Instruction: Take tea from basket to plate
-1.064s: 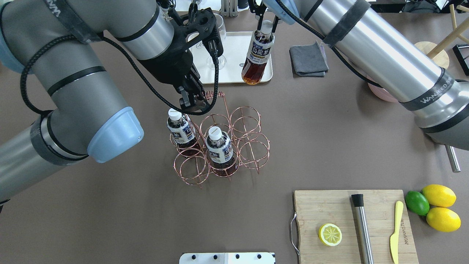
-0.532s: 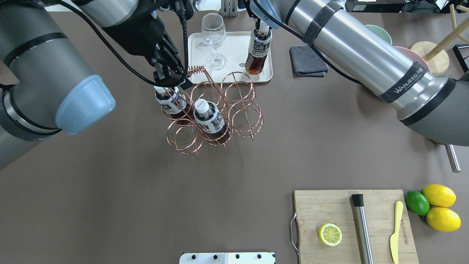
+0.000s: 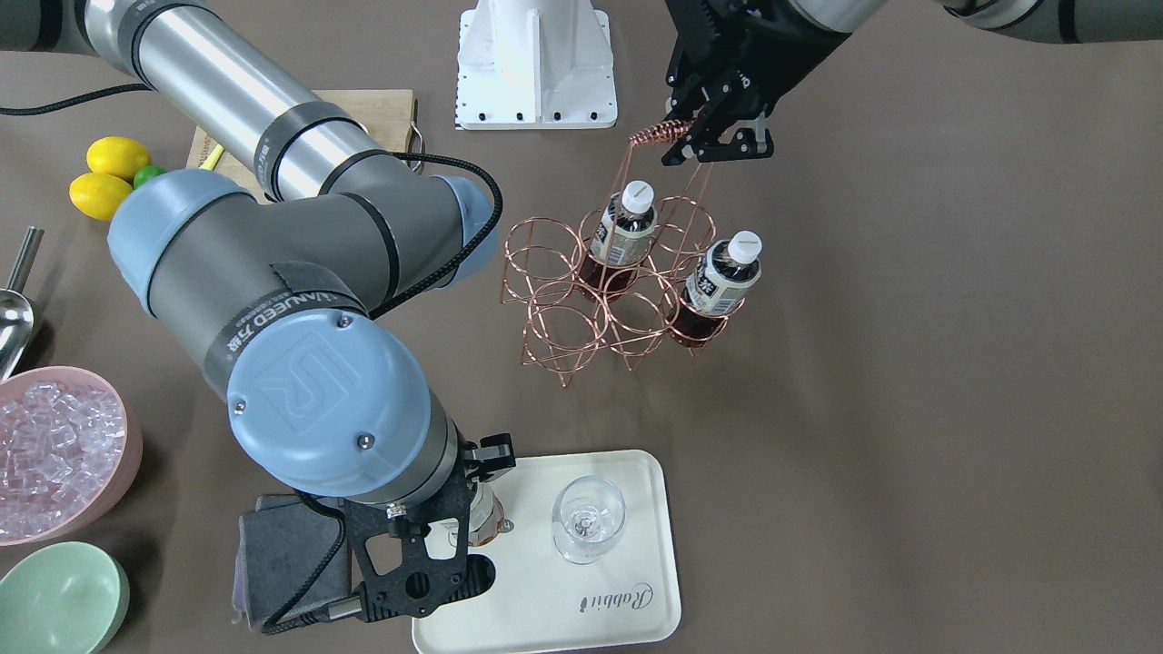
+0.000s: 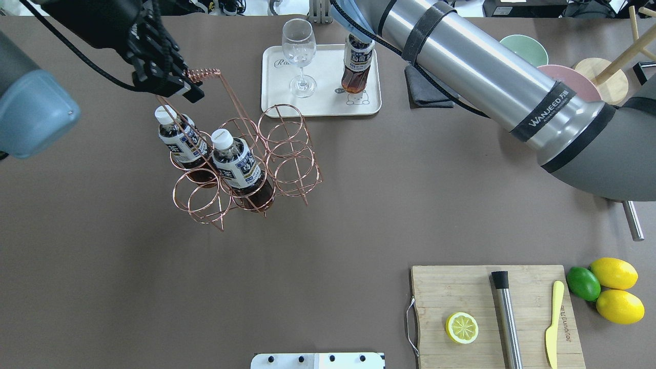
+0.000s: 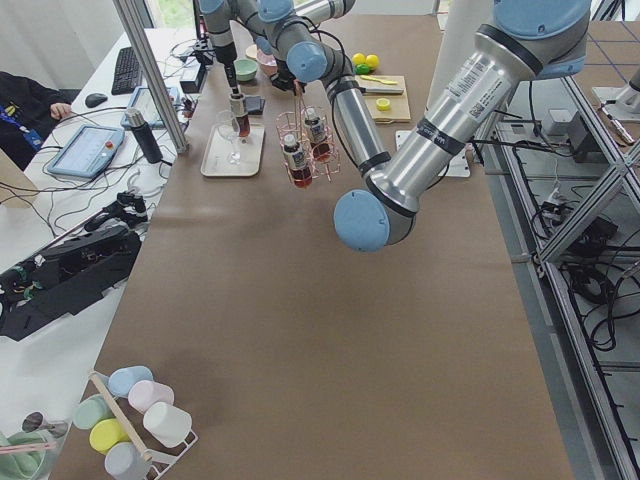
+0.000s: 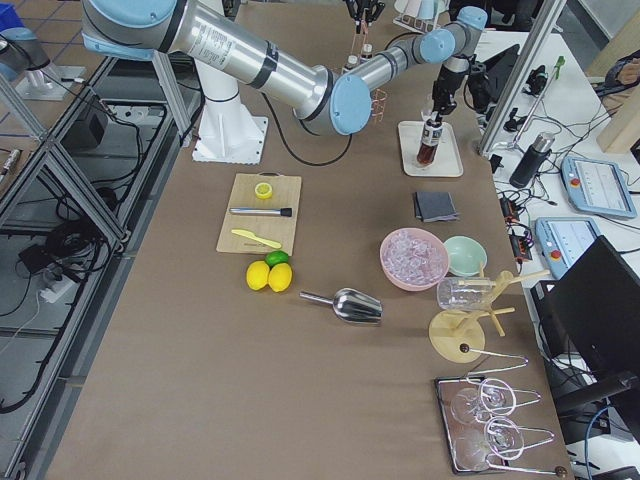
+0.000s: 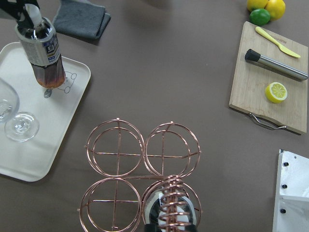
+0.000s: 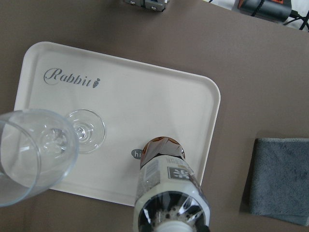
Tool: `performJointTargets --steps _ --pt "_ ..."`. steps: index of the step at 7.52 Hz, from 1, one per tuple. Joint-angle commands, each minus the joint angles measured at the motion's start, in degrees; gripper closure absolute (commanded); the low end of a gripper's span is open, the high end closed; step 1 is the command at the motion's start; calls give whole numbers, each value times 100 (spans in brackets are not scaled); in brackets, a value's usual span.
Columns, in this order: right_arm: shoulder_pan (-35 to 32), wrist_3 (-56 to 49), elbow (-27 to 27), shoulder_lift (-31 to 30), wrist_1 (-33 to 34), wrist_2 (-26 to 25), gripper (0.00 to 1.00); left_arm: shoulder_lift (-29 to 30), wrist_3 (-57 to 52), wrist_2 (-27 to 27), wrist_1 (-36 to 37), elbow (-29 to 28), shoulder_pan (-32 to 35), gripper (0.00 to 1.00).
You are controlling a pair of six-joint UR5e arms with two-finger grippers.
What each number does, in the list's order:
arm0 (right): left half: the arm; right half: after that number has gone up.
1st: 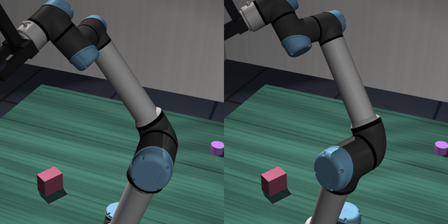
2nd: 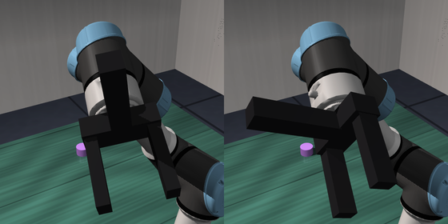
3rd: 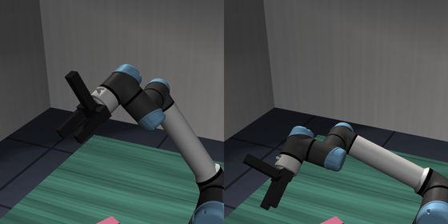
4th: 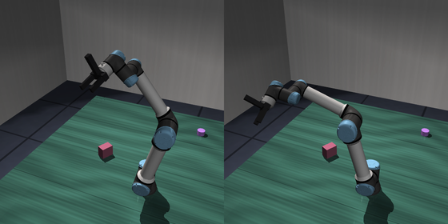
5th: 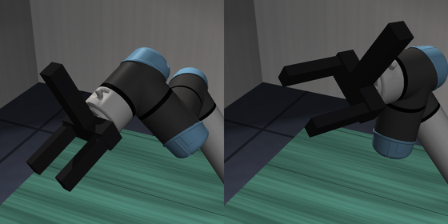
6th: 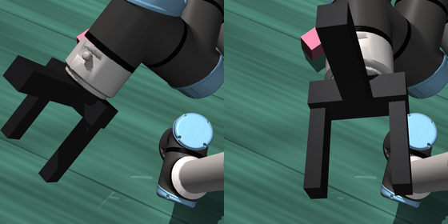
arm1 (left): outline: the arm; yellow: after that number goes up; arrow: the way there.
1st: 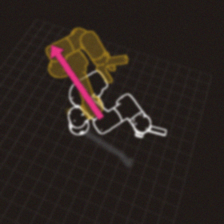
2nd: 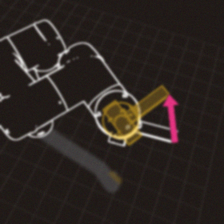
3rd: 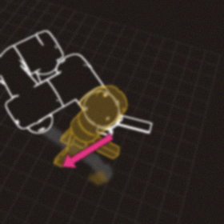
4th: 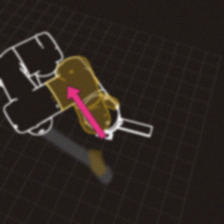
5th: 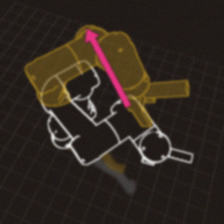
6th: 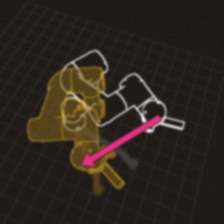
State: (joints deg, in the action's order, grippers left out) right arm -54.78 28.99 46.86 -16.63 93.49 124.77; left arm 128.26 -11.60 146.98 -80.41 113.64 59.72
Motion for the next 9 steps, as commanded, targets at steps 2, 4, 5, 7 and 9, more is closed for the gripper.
performJointTargets --steps 2,4,5,7,9 --pt "72 -52 -221 115 -199 -76 100 -1054 -1175 410 17 272 961 100" --pt "134 -52 -256 125 -199 -50 2 -1574 -2026 401 182 238 1286 100" --pt "134 -121 -248 134 -199 -50 0 -1619 -2692 366 506 107 1523 100" --pt "-75 -463 93 90 149 273 0 -1593 -3548 349 763 -314 1875 100" --pt "-322 -1052 1450 -486 1491 372 0 -1463 -3997 -228 772 -771 2069 100"
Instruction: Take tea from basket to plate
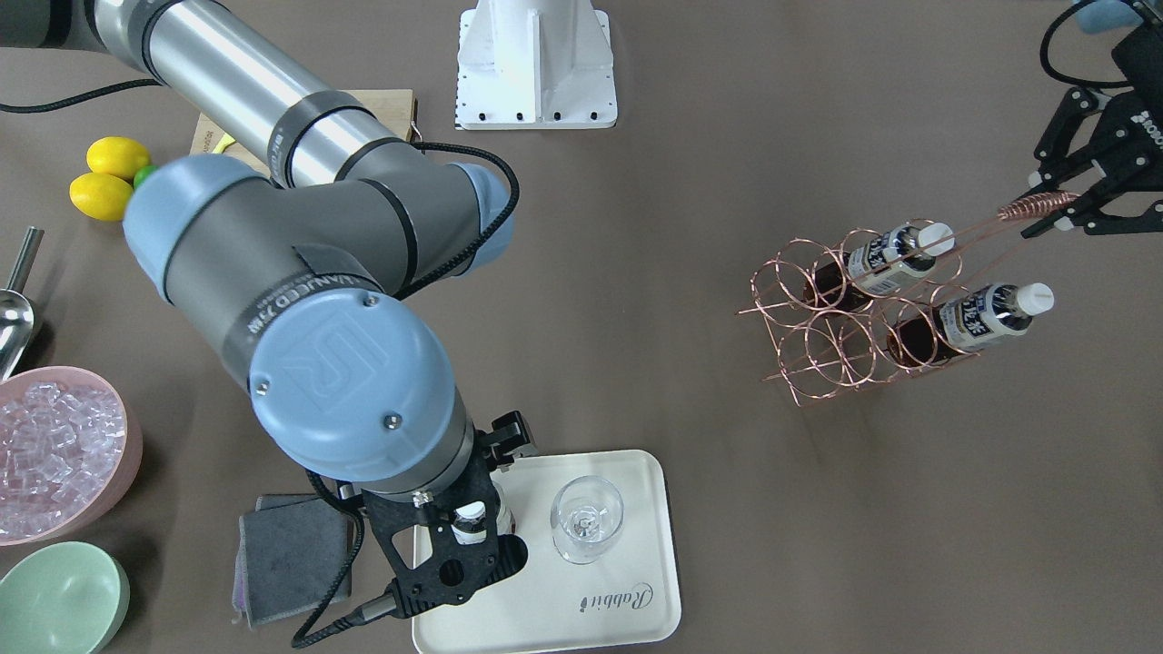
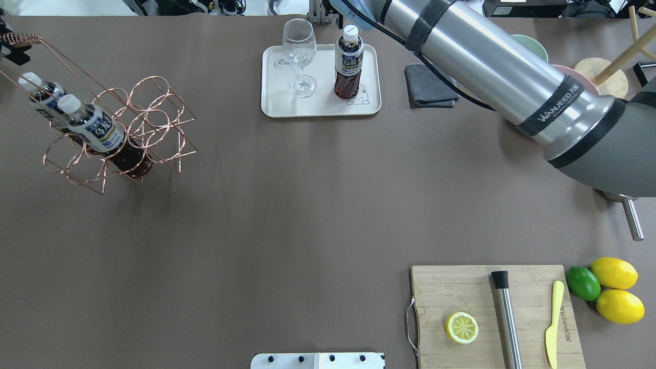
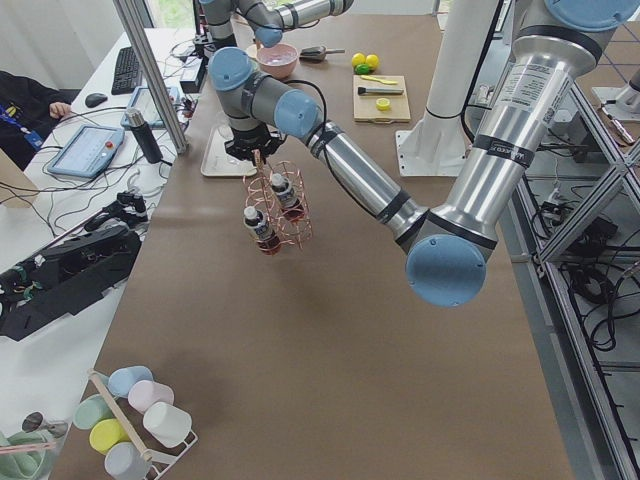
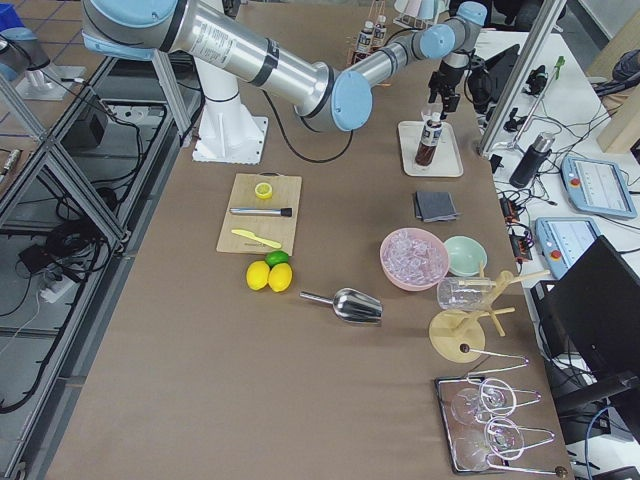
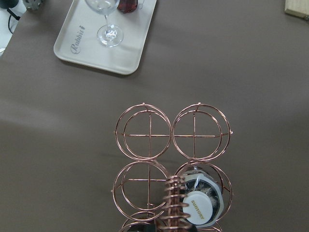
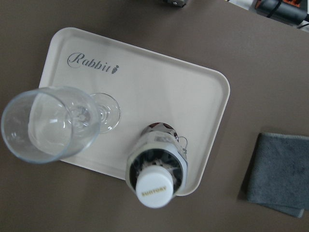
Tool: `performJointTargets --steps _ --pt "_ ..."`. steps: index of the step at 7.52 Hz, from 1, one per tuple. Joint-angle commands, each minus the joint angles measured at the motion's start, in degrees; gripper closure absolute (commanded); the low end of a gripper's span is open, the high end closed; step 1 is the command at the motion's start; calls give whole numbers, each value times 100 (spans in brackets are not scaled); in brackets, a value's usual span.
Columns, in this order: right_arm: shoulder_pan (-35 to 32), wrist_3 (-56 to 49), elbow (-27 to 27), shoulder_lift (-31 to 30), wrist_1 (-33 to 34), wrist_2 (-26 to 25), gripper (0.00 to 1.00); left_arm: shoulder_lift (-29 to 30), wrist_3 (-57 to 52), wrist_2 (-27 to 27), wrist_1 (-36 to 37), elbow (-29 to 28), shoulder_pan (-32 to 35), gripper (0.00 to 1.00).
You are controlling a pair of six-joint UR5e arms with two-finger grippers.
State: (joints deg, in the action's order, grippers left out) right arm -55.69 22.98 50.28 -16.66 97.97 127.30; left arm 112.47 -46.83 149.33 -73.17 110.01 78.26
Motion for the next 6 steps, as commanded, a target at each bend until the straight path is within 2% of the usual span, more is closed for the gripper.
performJointTargets --steps 1,3,4,5,6 --pt "-379 -730 2081 -1210 1449 128 0 256 -624 -596 48 -601 224 100" --pt "-756 -926 4086 -3035 2040 180 0 781 -1149 -1236 39 -1101 277 100" --pt "-985 -1301 4869 -4037 2051 285 0 985 -1492 -1274 31 -1444 286 100" --pt "-1422 -1687 5417 -5117 2016 434 0 1135 -1670 -1266 -48 -1821 286 100" --pt "-1992 -2378 5648 -5989 2007 514 0 1267 -1819 -1274 -292 -2234 321 100"
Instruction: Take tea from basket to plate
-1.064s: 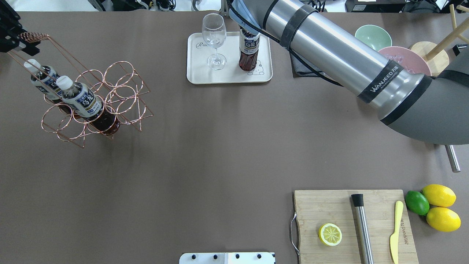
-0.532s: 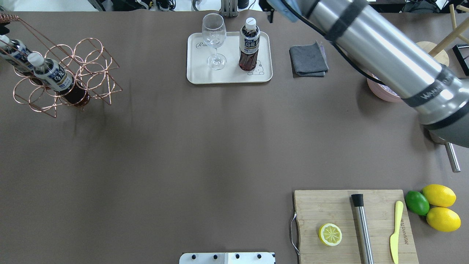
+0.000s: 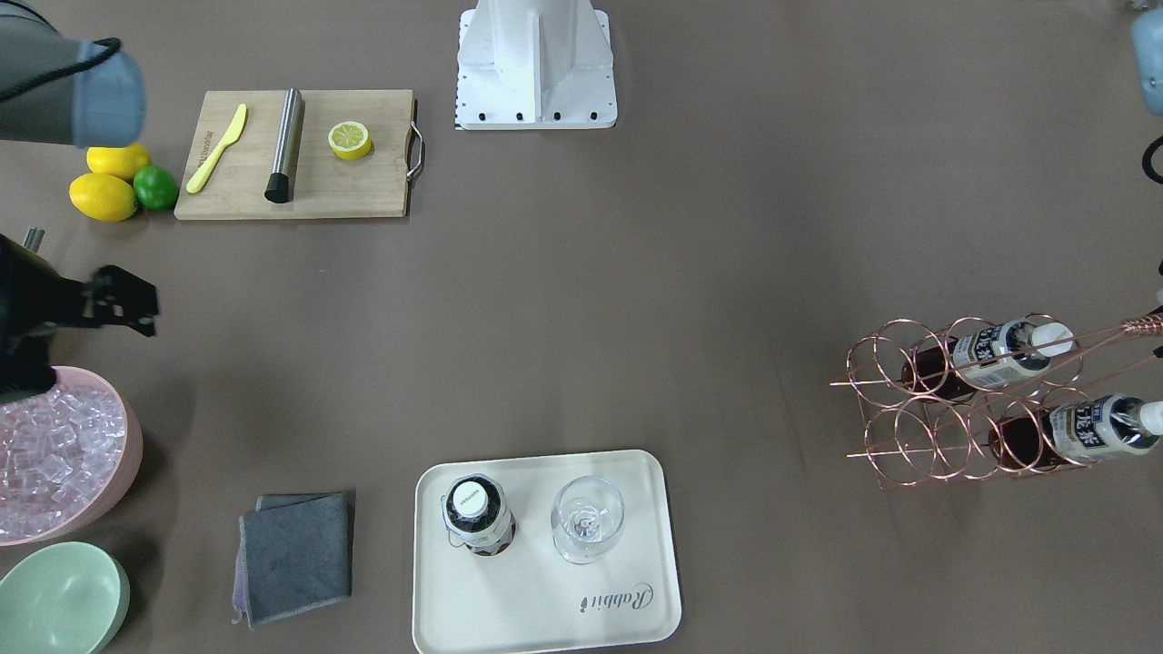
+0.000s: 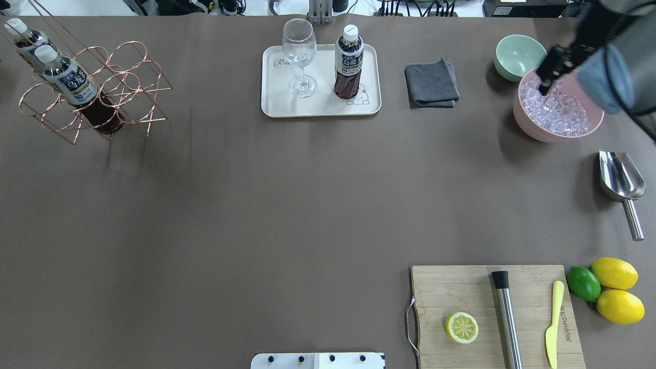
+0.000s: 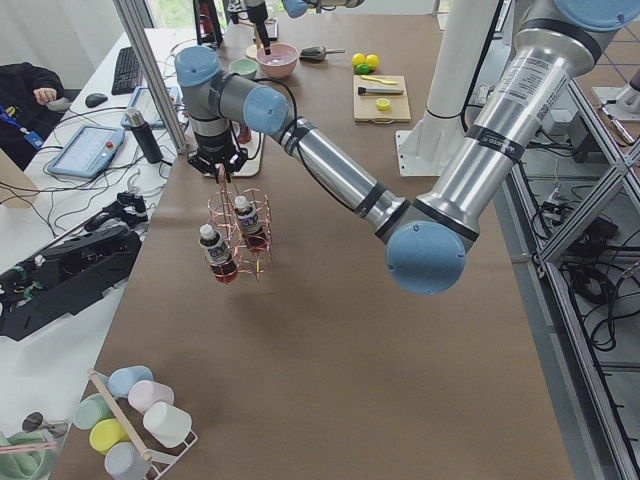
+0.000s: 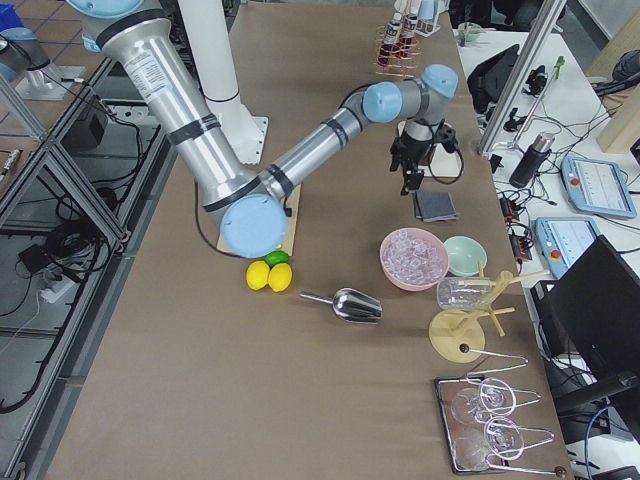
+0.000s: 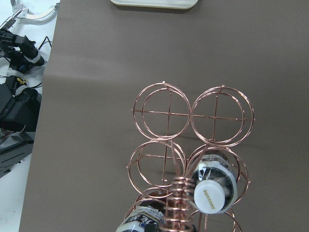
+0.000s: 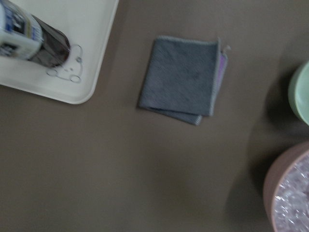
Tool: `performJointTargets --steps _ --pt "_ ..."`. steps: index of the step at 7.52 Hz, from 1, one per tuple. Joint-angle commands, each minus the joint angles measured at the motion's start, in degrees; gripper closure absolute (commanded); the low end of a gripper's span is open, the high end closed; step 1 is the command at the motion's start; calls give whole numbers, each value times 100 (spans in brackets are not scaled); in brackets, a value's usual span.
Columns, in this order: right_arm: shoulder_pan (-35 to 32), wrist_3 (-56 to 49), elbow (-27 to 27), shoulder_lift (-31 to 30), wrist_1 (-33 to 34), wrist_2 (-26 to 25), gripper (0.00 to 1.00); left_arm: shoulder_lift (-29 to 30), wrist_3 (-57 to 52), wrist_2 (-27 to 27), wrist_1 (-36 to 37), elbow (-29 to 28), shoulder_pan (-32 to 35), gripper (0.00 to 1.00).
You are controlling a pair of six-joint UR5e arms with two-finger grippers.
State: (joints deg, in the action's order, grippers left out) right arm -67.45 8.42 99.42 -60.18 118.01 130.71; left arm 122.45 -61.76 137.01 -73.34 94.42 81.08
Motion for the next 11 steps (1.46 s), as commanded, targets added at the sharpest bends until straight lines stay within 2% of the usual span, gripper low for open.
performJointTargets --steps 1,3,4,5,6,7,9,10,11 --pt "-1440 -1600 737 -2246 46 182 0 323 -328 -34 -669 -1115 100 100" --pt "-2243 -2384 676 -3162 20 139 0 385 -328 -173 -954 -1426 109 100" --pt "-2629 -3007 658 -3471 11 86 0 376 -328 -183 -955 -1462 109 100" --pt "-2981 -3204 649 -3718 3 -123 0 376 -354 -183 -1015 -1592 109 100" --pt "-3211 -3328 536 -3816 2 -238 0 376 -354 -183 -1208 -1776 101 100" --pt "-3579 -3399 73 -3756 -15 -126 0 385 -328 -183 -1366 -1918 92 100" --pt "-3661 -3435 25 -3773 -24 -55 0 428 -293 -183 -1394 -1954 57 100" --pt "-3688 -3417 -1 -3747 -268 -72 0 455 -284 -183 -1394 -1945 57 100" --pt "-3688 -3391 -80 -3886 -635 -64 0 447 -275 -183 -1394 -1945 57 39"
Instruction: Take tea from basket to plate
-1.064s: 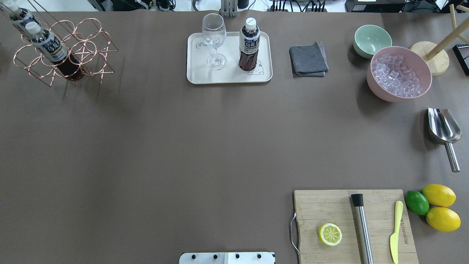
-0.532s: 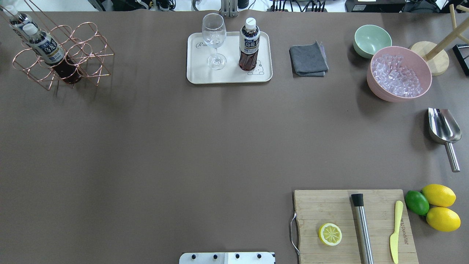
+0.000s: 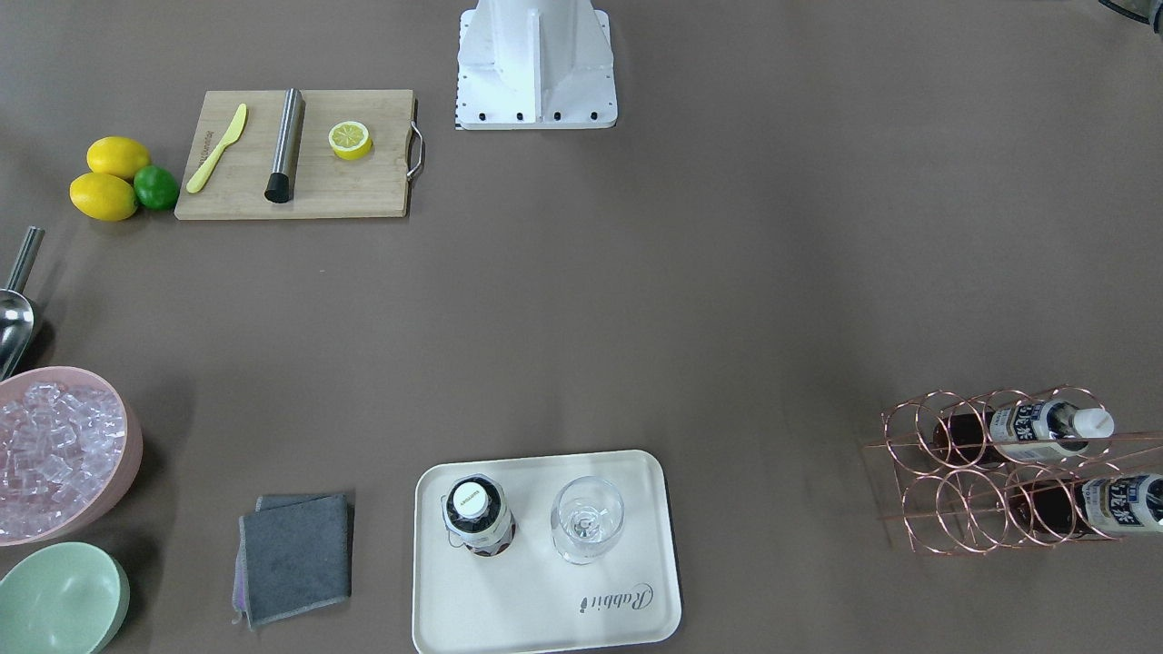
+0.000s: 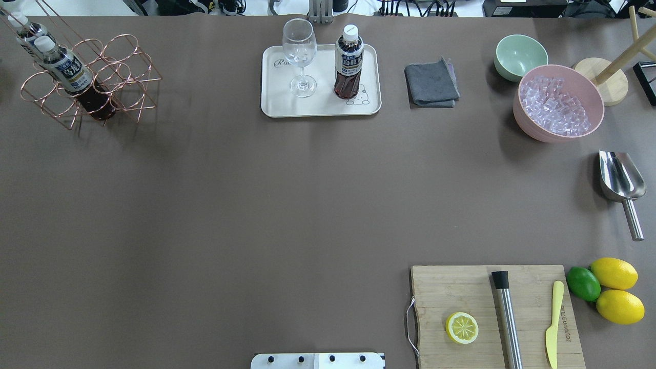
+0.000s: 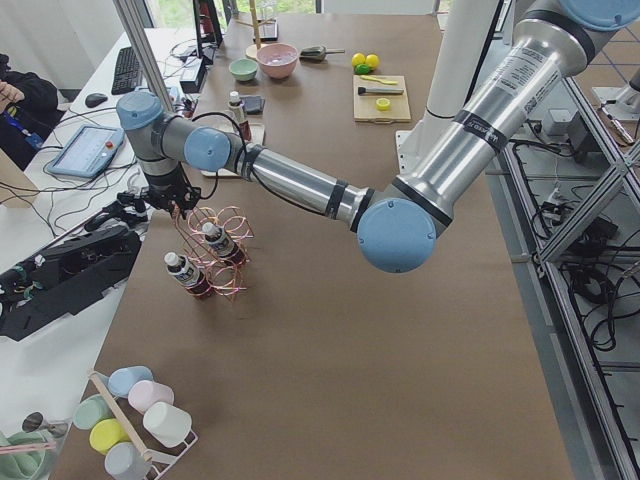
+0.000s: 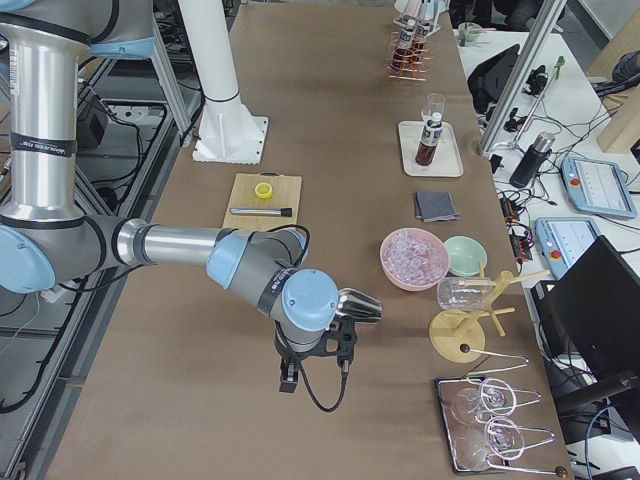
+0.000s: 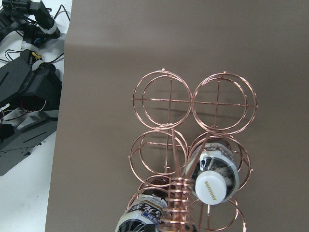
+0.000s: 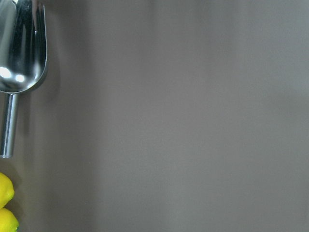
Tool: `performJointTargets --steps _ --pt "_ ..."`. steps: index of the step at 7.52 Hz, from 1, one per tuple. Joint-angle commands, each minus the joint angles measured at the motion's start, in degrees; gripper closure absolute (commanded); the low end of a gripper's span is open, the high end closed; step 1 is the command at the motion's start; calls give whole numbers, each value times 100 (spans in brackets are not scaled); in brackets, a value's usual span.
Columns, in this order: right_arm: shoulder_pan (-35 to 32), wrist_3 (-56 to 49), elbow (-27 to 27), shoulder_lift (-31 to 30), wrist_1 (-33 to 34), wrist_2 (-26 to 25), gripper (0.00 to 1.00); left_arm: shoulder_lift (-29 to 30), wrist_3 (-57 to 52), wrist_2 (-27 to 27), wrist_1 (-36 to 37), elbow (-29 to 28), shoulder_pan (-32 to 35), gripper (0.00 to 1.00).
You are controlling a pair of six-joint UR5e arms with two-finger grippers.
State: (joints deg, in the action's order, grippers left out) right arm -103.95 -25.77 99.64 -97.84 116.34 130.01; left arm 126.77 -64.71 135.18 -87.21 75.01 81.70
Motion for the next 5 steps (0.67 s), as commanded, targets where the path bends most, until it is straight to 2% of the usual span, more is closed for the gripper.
performJointTargets --steps 1,4,5 --pt "-72 11 -94 -183 -516 16 0 -29 115 9 -6 22 13 2" --pt "-72 19 -120 -183 -525 -10 0 -38 450 61 54 57 4 2" --pt "-72 19 -111 -166 -525 -19 0 -82 537 375 81 58 4 2"
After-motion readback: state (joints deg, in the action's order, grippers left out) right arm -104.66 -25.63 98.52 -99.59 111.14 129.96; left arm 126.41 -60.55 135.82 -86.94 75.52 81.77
